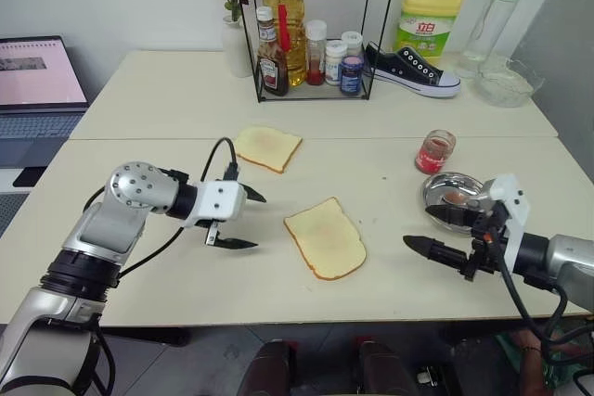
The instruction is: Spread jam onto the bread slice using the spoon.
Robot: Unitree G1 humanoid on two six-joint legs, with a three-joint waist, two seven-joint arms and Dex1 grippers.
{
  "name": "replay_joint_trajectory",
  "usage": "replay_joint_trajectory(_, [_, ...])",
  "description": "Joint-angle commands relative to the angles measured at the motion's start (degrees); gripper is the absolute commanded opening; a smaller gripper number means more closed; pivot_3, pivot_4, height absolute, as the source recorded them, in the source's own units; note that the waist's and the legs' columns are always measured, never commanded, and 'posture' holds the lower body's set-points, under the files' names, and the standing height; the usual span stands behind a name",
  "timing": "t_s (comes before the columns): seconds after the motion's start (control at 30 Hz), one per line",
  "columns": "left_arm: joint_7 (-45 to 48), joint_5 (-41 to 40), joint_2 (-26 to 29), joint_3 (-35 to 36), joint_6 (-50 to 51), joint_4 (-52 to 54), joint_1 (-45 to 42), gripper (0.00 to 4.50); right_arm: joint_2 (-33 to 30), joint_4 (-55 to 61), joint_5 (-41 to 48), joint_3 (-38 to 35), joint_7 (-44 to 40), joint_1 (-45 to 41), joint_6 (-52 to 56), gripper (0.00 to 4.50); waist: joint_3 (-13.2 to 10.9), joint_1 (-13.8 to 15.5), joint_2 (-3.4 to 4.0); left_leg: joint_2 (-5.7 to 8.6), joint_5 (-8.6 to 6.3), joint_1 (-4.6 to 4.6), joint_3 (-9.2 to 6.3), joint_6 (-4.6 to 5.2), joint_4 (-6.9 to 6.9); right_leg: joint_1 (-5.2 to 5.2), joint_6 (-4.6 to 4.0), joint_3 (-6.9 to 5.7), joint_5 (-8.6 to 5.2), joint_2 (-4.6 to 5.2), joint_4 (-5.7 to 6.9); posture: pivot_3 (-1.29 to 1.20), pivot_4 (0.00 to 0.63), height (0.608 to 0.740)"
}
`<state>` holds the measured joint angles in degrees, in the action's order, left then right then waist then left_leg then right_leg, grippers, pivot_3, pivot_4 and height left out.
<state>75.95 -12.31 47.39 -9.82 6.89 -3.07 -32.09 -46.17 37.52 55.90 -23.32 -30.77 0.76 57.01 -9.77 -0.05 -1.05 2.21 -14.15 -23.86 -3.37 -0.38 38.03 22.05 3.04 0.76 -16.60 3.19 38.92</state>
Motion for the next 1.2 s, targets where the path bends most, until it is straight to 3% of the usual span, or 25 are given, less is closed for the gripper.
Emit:
replay_joint_trajectory(0.03, [-9.32,-9.22,-5.81,4.99,15.29,9.5,-1.96,4.45,3.35,-1.94,2.69,-7.51,6.66,1.06,-0.11,4.5,0.0,0.21,-0.01,0.01,0.0,-0.01,-0.03,0.0,0.06,-0.03,0.0,0.01,0.0,0.01,0.01,0.0,0.15,0.74])
replay_joint_trajectory(0.3, [-27.69,-12.74,-23.07,0.84,28.04,23.95,2.95,4.45,9.16,-3.7,-1.92,-17.76,19.36,6.94,-2.38,4.5,0.03,-0.04,0.04,0.0,0.01,0.02,0.01,-0.01,0.0,-0.01,0.02,0.2,-0.01,0.01,0.05,0.0,0.15,0.74])
replay_joint_trajectory(0.47, [-28.95,-11.6,-27.81,-3.36,26.6,23.15,2.22,4.45,14.63,-7.01,-0.96,-20.34,24.93,6.42,-3.17,4.5,0.1,-0.1,0.15,0.01,0.01,0.12,0.11,-0.01,-0.06,-0.02,0.02,0.18,-0.01,-0.03,0.08,0.0,0.15,0.74])
replay_joint_trajectory(0.6, [-28.84,-9.98,-28.81,-4.53,24.09,20.33,0.5,4.45,20.58,-14.59,5.17,-22.31,26.95,1.26,-4.93,4.5,0.14,-0.16,0.24,0.02,0.01,0.12,0.19,-0.01,-0.05,-0.03,0.01,0.18,0.0,-0.03,0.07,0.0,0.15,0.74])
replay_joint_trajectory(0.7, [-29.4,-8.7,-28.91,-4.02,22.2,17.26,-1.05,4.45,23.49,-25.76,2.69,-20.98,27.09,-4.97,-9.71,4.5,0.17,-0.26,0.29,0.01,0.01,0.18,0.28,-0.01,-0.06,-0.04,0.01,0.2,0.0,-0.05,0.06,0.0,0.15,0.74])
replay_joint_trajectory(1.2, [-32.56,-9.95,-28.11,-4.3,28.33,24.1,0.11,4.45,26.98,-48.17,-0.67,-18.65,23.11,-16.39,-21.51,4.5,0.28,-0.49,0.5,0.03,0.01,0.15,0.35,-0.01,-0.06,0.0,0.03,0.25,-0.02,-0.03,0.06,0.0,0.15,0.74])
